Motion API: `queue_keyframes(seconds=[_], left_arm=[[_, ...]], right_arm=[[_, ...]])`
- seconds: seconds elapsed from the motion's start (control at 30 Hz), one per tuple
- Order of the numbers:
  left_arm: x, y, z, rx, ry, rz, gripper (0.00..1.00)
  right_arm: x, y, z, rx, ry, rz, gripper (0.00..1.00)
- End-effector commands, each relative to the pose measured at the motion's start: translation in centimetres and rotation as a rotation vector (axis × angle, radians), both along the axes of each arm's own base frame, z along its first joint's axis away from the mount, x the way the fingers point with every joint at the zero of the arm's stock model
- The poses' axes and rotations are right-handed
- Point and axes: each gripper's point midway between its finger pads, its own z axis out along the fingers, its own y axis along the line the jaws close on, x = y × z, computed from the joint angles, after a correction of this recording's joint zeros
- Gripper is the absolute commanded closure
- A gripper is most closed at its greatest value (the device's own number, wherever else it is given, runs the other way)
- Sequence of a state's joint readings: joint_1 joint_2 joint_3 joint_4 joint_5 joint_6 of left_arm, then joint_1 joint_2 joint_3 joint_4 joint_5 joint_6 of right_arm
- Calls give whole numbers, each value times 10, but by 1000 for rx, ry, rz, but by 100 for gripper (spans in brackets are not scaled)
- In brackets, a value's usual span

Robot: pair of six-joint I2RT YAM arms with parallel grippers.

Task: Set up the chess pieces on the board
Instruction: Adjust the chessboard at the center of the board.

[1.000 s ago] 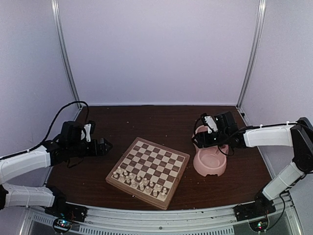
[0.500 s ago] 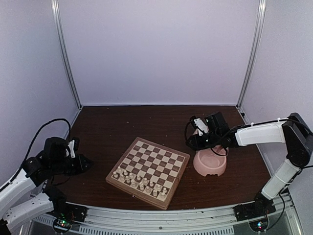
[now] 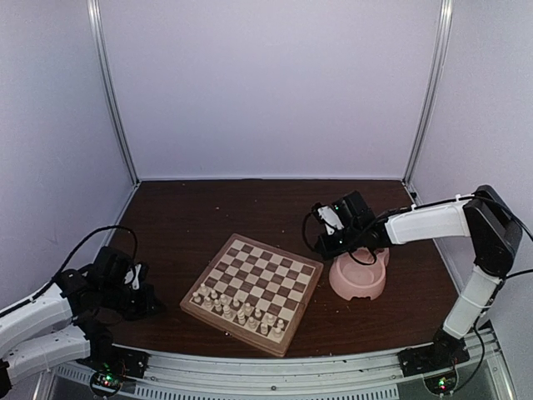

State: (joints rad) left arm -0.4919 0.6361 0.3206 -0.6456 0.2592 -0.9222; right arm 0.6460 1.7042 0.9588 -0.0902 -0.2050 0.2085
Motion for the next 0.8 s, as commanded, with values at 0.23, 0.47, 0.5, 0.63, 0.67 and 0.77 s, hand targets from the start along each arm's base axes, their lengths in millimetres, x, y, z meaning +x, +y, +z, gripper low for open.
queue_keyframes(seconds=[0.23, 0.47, 0.5, 0.63, 0.67, 0.77], left_arm=[[-17, -36, -32, 15, 91, -151, 100], [-12, -54, -41, 12, 103, -184, 100], [-8, -55, -40, 13, 92, -179, 100], [5, -55, -32, 33, 53, -148, 100], [8, -54, -30, 45, 45, -141, 100], [16, -57, -26, 47, 30, -124, 100]], right_arm=[[5, -4, -12, -93, 25, -33, 100], [4, -1, -27, -166, 59, -21, 100], [4, -1, -28, -174, 62, -20, 100], [1, 0, -34, -191, 77, -7, 100], [1, 1, -35, -193, 81, -4, 100], [-2, 3, -40, -203, 101, 9, 100]])
